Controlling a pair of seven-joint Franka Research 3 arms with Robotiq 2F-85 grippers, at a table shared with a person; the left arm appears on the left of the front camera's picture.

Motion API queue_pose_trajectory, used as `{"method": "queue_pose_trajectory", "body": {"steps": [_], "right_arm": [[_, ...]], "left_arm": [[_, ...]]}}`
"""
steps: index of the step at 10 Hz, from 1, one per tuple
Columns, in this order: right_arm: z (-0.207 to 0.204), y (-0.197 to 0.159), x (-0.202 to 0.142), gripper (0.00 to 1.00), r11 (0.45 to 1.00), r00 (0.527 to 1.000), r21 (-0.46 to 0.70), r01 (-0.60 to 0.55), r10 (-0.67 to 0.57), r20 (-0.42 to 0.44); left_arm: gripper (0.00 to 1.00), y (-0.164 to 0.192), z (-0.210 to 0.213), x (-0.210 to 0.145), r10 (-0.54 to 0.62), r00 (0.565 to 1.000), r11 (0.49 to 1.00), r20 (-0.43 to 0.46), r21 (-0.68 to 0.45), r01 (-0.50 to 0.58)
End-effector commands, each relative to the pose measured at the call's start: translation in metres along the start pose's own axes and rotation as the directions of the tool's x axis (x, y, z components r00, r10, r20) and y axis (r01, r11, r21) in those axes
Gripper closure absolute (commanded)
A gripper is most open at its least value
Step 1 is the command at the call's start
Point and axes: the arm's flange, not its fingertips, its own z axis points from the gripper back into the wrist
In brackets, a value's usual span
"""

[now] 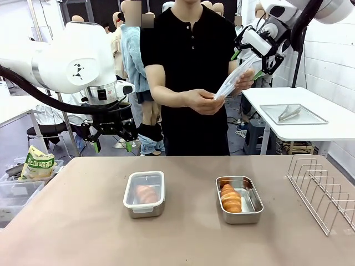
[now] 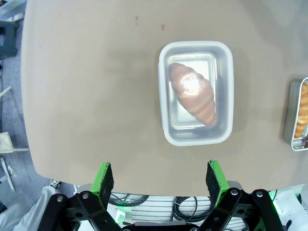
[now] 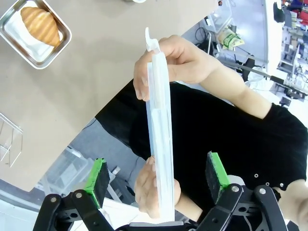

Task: Place the bread in airtight containers.
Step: Release when the human grabs the Airtight Container lid.

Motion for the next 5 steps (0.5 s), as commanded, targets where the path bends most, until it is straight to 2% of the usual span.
{"method": "queue_pose_trajectory", "body": {"steps": [1,2,5], "right_arm": [[-0.0063,0.0028,0.0027,0.00,0.999,1.000,0.035,0.007,-0.007,0.008],[0.0000,0.0000,0.0000,0.00,1.000,1.000,0.000,0.000,0.000,0.000],[0.0000,0.0000,0.0000,0.00,1.000,1.000,0.000,0.000,0.000,0.000]], "left_arm": [[0.00,0.0025,0.0011,0.0001,0.003,1.000,1.000,0.000,-0.004,-0.003],[0.00,0.0025,0.0011,0.0001,0.003,1.000,1.000,0.000,-0.004,-0.003],[0.00,0.0025,0.0011,0.0001,0.003,1.000,1.000,0.000,-0.004,-0.003]]}}
